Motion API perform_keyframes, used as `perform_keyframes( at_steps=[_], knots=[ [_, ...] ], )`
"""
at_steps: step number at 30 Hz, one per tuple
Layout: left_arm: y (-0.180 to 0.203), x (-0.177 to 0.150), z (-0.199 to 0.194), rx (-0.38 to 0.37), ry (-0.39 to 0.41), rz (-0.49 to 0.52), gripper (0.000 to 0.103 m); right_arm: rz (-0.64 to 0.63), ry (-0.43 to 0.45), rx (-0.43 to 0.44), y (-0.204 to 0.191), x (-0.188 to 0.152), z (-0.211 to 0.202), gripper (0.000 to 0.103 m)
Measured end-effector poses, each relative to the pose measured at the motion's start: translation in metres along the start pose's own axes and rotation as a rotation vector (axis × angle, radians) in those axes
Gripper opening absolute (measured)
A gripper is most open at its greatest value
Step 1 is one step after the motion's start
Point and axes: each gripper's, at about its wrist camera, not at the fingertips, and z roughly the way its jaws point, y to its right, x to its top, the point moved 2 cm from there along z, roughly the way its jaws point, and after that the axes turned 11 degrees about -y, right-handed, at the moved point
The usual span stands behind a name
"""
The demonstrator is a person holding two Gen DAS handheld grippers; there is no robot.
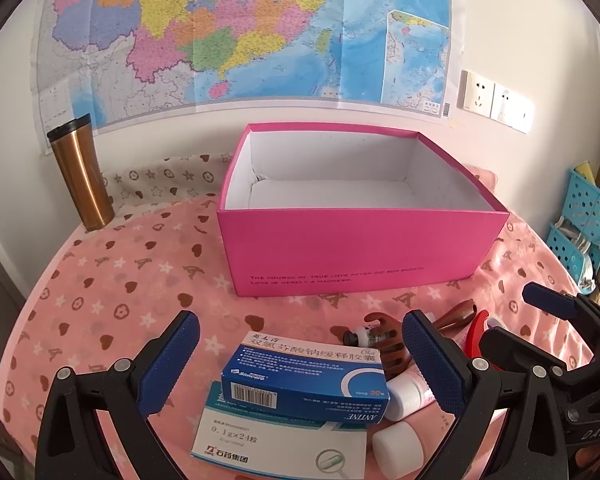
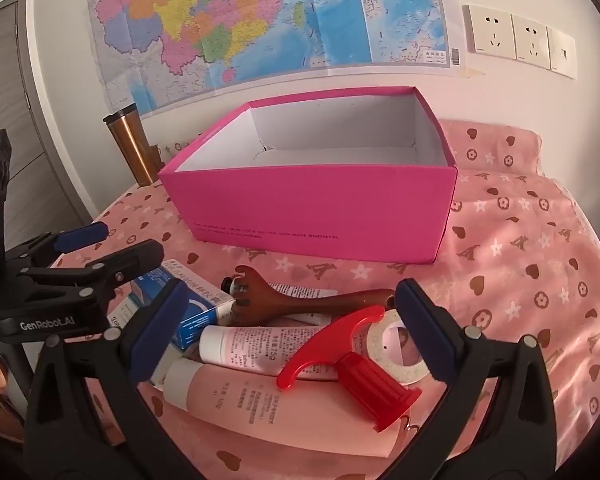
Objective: Organize rigid objects
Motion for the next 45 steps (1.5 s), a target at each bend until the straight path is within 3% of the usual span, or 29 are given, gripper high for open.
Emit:
perform_keyframes(
  at_steps=[26,32,34,38,42,45],
  knots=[
    [-0.001,-0.001,0.0,0.001,0.001,0.003,0.103,-0.007,-0.005,0.017,-0.003,-0.002,0.004,0.103],
    [-0.016,-0.004,0.006,0.002,-0.026,0.002,0.103,-0.008,-0.06,0.079,-0.006,-0.005,0.014,0.103],
    [-0.022,-0.004,0.008,-0.007,-0.042,0.009,0.103,0.002,-0.107,0.118,-0.01,-0.007,0.018,0.101],
    [-0.032,-0.007,0.012,-0.028,-0.065,0.014,0.102,-0.041,-0.12,0.171,-0.024,-0.01,0.029,0.09],
    [-0.039,-0.01,0.015,-0.051,-0.078,0.036,0.092,-0.051,-0.166,0.249,-0.034,-0.012,0.038,0.069],
    [-0.041,-0.012,0.017,-0.087,-0.095,0.049,0.085,-0.065,-0.187,0.282,-0.041,-0.013,0.042,0.066]
  ],
)
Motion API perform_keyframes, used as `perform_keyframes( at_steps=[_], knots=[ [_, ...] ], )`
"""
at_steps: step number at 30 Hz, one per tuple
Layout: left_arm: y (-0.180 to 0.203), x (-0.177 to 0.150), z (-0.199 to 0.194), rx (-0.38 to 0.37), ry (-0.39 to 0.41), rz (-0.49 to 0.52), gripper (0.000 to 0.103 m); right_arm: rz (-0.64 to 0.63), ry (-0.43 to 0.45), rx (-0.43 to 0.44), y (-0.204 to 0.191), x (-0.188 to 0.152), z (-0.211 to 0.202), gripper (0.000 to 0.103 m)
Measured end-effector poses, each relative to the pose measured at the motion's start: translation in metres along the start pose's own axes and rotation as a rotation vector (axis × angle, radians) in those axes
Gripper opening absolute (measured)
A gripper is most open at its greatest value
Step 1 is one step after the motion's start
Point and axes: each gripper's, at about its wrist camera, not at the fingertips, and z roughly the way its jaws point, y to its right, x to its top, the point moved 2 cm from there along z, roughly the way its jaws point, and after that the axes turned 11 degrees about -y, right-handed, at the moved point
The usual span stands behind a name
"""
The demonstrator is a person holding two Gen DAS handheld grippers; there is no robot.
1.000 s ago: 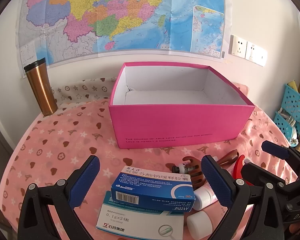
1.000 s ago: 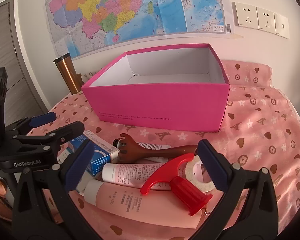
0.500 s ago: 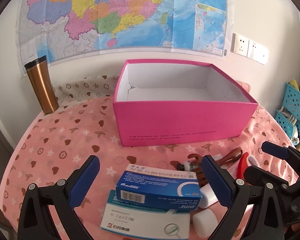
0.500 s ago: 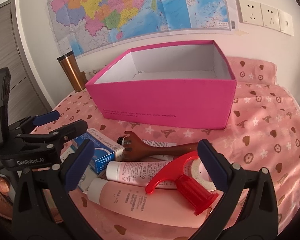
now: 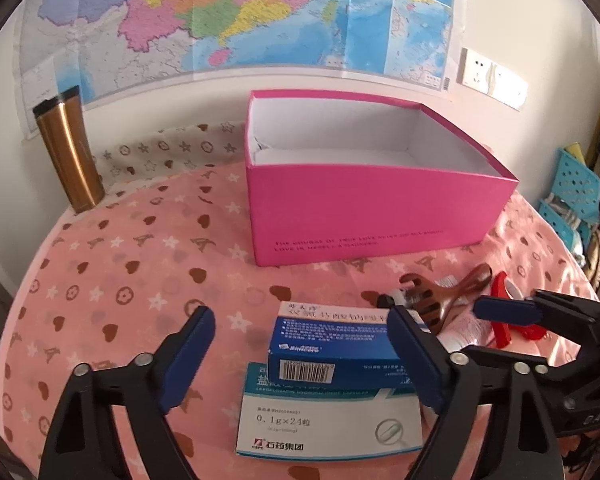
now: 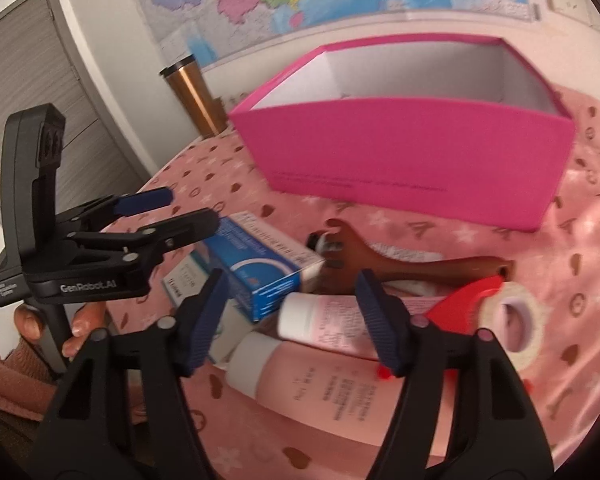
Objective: Organize rigid objects
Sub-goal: 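Lower the right tool onto the blue medicine box and close its fingers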
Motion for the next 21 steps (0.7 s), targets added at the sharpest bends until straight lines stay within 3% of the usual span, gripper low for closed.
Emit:
perform_keyframes(
  at_steps=[5,18,21],
  knots=[
    [-0.005,-0.004,0.009,-0.048,-0.038,0.001,0.077,-0.043,-0.065,-0.002,-0.008,0.003,0.016,0.056],
    [-0.009,-0.007,0.022,-0.211,-0.127,0.016,0.072,-0.039,-0.149,0.079,-0.004,0.016,0.037,0.055],
    [-0.01,-0.007,0.021,-0.197,-0.128,0.031,0.072,-0.027,-0.158,0.087,-0.002,0.018,0.041,0.055]
  ],
)
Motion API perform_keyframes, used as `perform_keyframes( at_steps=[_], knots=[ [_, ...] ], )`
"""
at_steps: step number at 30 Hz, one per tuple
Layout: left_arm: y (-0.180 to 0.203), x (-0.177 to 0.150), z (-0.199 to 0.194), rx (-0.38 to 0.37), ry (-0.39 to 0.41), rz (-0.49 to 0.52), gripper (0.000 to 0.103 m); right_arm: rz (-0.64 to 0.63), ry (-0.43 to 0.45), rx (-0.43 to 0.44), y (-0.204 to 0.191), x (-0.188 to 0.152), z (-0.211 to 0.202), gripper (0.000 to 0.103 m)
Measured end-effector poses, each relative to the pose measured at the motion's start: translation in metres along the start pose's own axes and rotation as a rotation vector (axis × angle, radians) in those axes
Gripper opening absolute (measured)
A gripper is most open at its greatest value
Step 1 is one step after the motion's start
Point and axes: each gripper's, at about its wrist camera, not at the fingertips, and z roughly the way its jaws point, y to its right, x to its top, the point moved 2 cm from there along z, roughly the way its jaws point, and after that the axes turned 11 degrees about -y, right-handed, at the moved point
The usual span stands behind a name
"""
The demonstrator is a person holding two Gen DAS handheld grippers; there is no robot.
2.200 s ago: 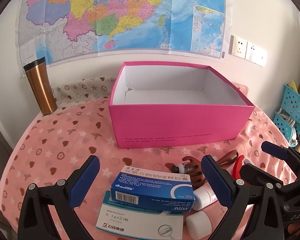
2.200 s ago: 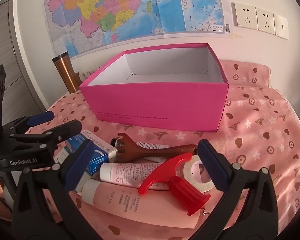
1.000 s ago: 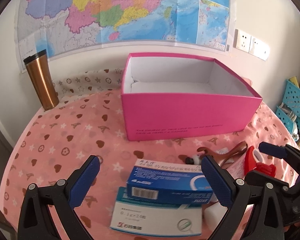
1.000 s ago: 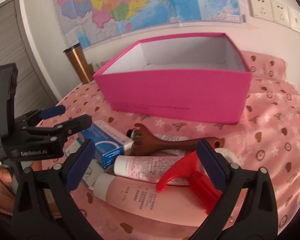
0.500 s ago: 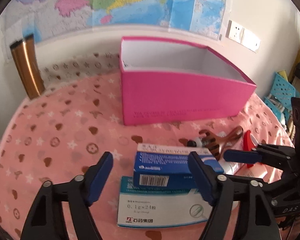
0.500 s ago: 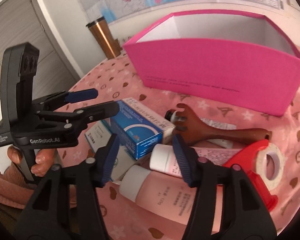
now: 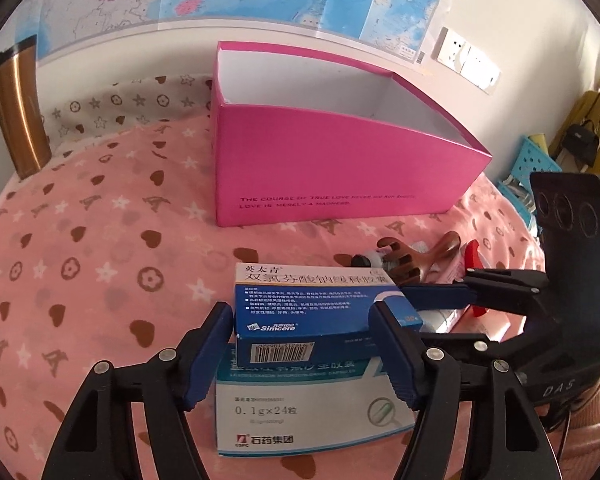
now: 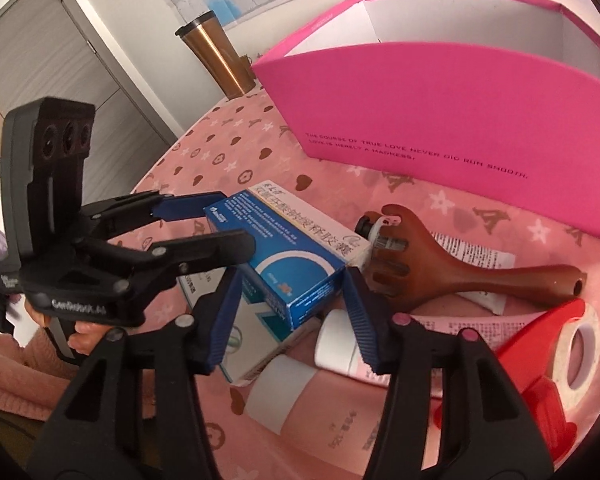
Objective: Organize rigid objects
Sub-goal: 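Lower the right tool onto the blue medicine box and close its fingers, then lift the blue medicine box with the right tool over the magenta box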
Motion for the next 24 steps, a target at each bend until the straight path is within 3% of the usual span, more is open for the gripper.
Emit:
perform_keyframes(
  at_steps=[7,10,17,24],
  knots=[
    [-0.013,0.002,0.001,-0.022,-0.013,-0.02,0.07,0.031,-0.003,0.036,0.006,0.009,0.006,0.055],
    [-0.021,0.004,0.001,-0.042,-0.021,-0.05,0.063,0.066,0.008,0.066,0.012,0.011,0.006,0.055],
    [-0.028,0.008,0.003,-0.049,-0.035,-0.068,0.059,0.078,-0.012,0.051,0.012,0.023,0.013,0.056],
    [-0.02,0.007,0.001,-0.018,-0.026,-0.066,0.059,0.072,0.032,0.045,0.009,0.025,0.006,0.056]
  ],
)
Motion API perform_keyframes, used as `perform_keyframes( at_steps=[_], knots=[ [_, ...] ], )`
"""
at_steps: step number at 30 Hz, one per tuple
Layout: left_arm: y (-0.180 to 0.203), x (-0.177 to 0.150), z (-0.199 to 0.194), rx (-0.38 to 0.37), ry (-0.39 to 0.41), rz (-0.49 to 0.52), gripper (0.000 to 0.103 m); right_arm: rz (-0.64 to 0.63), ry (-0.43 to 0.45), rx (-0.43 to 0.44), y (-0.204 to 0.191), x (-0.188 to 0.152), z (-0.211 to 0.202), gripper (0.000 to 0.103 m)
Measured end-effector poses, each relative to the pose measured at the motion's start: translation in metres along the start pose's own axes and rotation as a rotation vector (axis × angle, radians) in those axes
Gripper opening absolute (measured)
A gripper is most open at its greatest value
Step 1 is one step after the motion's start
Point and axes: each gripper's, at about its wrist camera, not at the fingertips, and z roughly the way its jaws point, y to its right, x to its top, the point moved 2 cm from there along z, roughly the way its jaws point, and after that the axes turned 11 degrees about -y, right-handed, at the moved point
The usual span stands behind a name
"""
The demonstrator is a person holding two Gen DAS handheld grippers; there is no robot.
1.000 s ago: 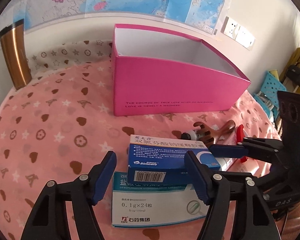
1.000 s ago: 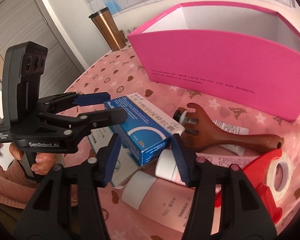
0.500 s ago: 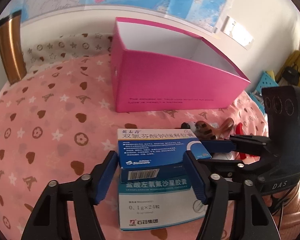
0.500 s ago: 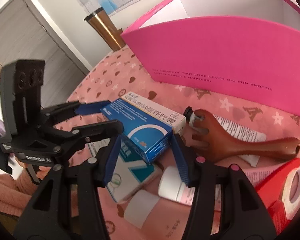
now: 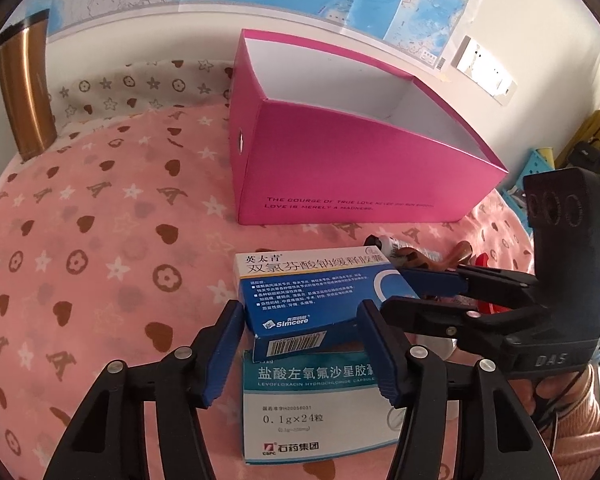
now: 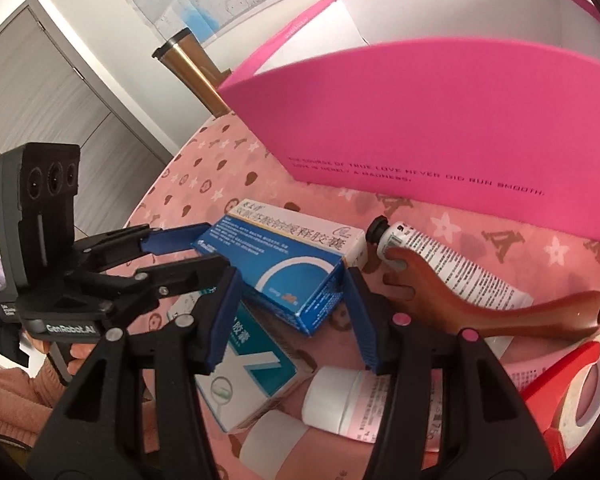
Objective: Organize rigid objects
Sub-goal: 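Lift the blue medicine box with the right tool over the magenta box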
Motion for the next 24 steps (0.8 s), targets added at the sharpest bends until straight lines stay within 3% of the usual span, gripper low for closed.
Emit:
perform_keyframes(
  at_steps=[11,18,24],
  knots=[
    [0.02,-0.006,-0.015,0.017,0.042,0.048,0.059,-0.073,0.075,-0.026,-0.017,-0.006,-0.032,0.056],
    [0.013,-0.008,0.004,-0.008,-0.021,0.047,0.059,-0.041,-0.007,-0.013,0.001,-0.012,-0.014,0.055],
    [0.001,-0.004,0.007,-0.062,-0.031,0.018,0.059,0.017,-0.014,0.024,0.013,-0.008,-0.011,0.055]
  ],
)
